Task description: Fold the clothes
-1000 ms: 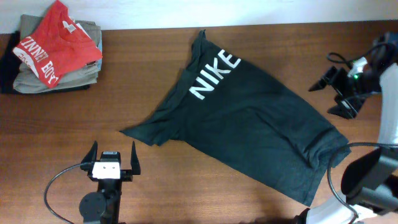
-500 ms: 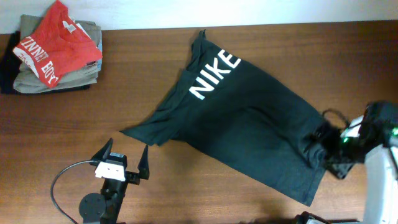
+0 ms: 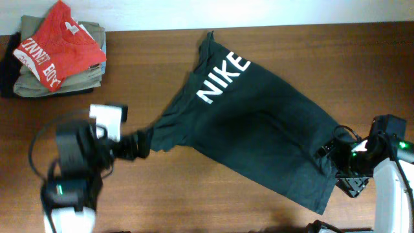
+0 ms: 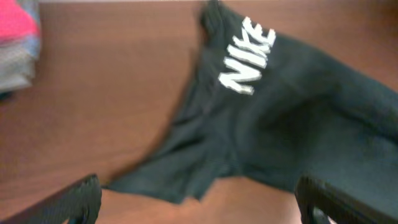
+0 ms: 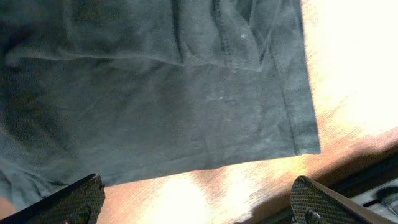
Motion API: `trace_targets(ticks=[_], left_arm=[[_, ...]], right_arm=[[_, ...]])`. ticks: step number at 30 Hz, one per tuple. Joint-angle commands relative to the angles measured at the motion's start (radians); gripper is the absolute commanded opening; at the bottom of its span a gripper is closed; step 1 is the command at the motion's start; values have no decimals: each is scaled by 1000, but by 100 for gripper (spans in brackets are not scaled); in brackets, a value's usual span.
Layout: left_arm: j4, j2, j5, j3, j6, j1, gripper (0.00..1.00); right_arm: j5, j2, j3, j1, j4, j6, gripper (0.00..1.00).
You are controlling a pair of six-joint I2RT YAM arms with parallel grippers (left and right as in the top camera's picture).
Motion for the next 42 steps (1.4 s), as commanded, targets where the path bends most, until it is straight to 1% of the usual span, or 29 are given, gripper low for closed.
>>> trace_targets(ticks=[1, 2, 3, 4, 6, 8, 10, 12, 14, 19, 20, 23, 24, 25, 28, 31, 33, 34, 37, 38, 40, 41, 42], left_arm=[[-134, 252, 184, 176, 10, 3, 99], [-144, 310, 209, 184, 10, 3, 99], [-150, 365, 203, 184, 9, 3, 99], [-170, 431, 169, 184, -42, 3, 99], [-211, 525, 37, 184, -209, 3, 99], [-247, 616, -103, 184, -343, 2, 99], [-259, 689, -208, 184, -437, 2, 99], [-250, 750, -258, 184, -503, 2, 99], [-215, 822, -256, 184, -520, 2, 99], [-146, 905, -261, 184, -526, 2, 98], [-130, 913, -266, 184, -526, 2, 94], [-84, 917, -278, 184, -526, -10, 89], [-72, 917, -284, 184, -526, -18, 89], [-64, 917, -283, 184, -527, -27, 84], [-63, 925, -283, 184, -527, -61, 72], [-61, 954, -284, 184, -545, -83, 71], [-51, 984, -283, 184, -545, -90, 71], [-47, 999, -283, 184, -545, -93, 63], [-42, 1040, -283, 184, -544, -93, 54], [-40, 1056, -283, 184, -544, -93, 47], [-41, 1078, -283, 184, -544, -93, 39], [-41, 1082, -283, 184, -544, -93, 28], [-41, 1082, -283, 184, -541, -93, 19]], right_arm=[[40, -13, 5, -1, -5, 19, 99], [40, -14, 5, -1, -3, 19, 99], [40, -15, 5, -1, 0, 19, 99], [40, -15, 5, -1, 4, 19, 99], [40, -15, 5, -1, 5, 19, 99], [39, -15, 5, -1, 13, 19, 99], [39, -15, 5, -1, 16, 19, 99], [35, -15, 5, -1, 17, 19, 99], [26, -15, 5, -1, 19, 19, 99], [16, -15, 5, -1, 35, 19, 99], [16, -15, 5, -1, 39, 19, 99], [12, -15, 5, -1, 50, 19, 99], [9, -15, 5, 0, 54, 20, 99], [9, -15, 5, 4, 58, 20, 99], [18, -12, 5, 44, 63, 25, 99], [69, -1, 5, 100, 56, 103, 99], [141, 8, 5, 130, 41, 200, 99], [158, 12, 5, 135, 31, 239, 99], [192, 14, -2, 136, 23, 298, 99], [220, 14, -8, 136, 22, 325, 99], [236, 14, -35, 136, 31, 342, 99], [235, 14, -56, 136, 37, 342, 99], [235, 14, -78, 136, 43, 343, 99]])
